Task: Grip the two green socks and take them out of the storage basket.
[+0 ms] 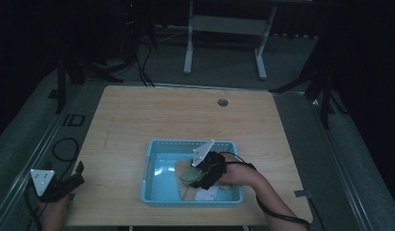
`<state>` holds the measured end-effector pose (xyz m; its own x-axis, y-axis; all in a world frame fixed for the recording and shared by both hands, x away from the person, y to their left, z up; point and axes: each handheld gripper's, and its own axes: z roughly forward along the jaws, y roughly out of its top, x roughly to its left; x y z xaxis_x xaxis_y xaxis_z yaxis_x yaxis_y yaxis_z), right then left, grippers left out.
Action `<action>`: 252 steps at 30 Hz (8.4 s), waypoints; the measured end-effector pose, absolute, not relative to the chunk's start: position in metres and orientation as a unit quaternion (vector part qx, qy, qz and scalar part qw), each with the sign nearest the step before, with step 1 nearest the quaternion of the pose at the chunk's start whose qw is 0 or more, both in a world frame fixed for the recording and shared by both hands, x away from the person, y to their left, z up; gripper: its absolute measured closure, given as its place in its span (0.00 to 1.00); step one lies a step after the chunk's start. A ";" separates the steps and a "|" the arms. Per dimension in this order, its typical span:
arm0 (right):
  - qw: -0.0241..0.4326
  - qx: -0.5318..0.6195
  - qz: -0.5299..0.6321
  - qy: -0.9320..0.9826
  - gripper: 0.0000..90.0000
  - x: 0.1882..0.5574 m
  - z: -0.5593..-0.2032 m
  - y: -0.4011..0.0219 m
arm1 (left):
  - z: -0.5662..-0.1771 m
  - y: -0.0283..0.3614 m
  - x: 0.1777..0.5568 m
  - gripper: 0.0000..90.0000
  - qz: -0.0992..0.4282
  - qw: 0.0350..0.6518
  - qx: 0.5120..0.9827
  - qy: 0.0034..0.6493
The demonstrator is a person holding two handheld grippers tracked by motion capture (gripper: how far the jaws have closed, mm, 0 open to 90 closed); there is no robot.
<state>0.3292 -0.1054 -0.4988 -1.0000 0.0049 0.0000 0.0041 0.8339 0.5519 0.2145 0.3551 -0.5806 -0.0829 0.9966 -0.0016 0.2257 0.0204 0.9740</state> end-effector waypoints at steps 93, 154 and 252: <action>0.105 0.233 0.347 0.903 0.94 0.319 -0.471 -0.339 | -0.581 0.353 0.214 0.00 0.464 0.416 0.529 0.575; 0.061 0.157 0.346 0.923 0.62 0.365 -0.462 -0.219 | -0.580 0.354 0.214 0.00 0.458 0.421 0.530 0.576; 0.133 0.203 0.349 0.905 0.93 0.367 -0.390 -0.290 | -0.580 0.355 0.214 0.00 0.451 0.424 0.531 0.579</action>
